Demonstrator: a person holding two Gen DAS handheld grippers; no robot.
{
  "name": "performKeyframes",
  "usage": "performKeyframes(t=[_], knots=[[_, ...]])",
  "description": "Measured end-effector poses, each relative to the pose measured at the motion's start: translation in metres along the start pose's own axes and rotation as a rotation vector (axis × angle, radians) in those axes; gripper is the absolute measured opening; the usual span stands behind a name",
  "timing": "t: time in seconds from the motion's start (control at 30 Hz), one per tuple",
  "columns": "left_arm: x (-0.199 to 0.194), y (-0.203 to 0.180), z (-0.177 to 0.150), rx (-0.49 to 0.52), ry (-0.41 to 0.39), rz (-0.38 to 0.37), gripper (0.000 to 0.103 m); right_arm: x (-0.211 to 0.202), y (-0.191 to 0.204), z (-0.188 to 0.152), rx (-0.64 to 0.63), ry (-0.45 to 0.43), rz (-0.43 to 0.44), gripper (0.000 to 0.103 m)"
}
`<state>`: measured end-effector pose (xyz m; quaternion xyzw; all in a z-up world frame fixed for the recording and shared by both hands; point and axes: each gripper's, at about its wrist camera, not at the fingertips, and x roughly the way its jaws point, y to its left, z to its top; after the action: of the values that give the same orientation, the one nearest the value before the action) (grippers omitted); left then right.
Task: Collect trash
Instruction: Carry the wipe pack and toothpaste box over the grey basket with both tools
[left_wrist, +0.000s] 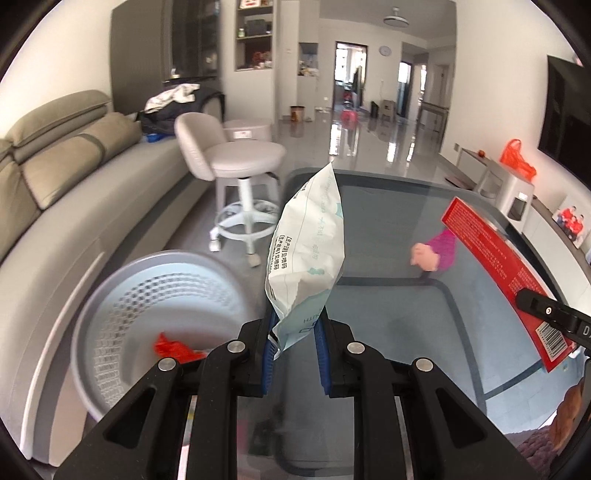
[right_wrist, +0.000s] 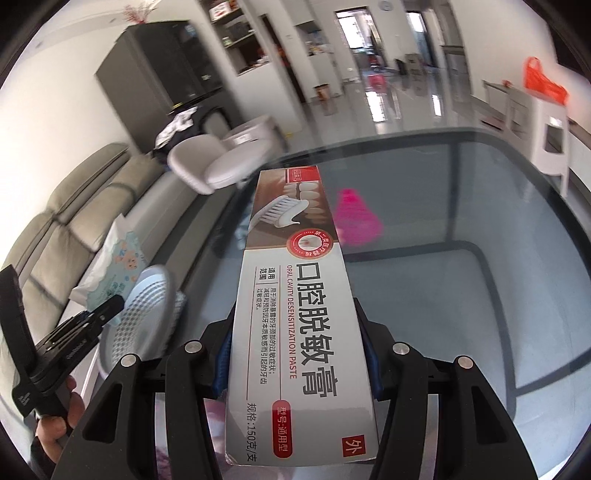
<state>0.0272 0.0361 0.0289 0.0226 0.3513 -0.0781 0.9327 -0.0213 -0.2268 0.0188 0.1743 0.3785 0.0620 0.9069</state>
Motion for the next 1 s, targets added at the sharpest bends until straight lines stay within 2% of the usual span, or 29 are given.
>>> performKeyframes(t=[0.27,0.53,0.73,1.0], knots=[[-0.002,0.070,-0.015,-0.061,0.032,0.072,0.019,0.039,0.088,0.000,-0.122,0.070,0.107,0.053],[0.014,0.135,-0.035,-0.121,0.085,0.142,0.019,0.092,0.165,-0.008,-0.232,0.157,0.192,0.053],[0.033,0.160,-0.048,-0.153,0.119,0.173,0.019,0.132,0.206,-0.017,-0.287,0.240,0.234,0.053],[0.055,0.181,-0.062,-0.203,0.167,0.159,0.020,0.171,0.245,-0.022,-0.356,0.326,0.236,0.053]])
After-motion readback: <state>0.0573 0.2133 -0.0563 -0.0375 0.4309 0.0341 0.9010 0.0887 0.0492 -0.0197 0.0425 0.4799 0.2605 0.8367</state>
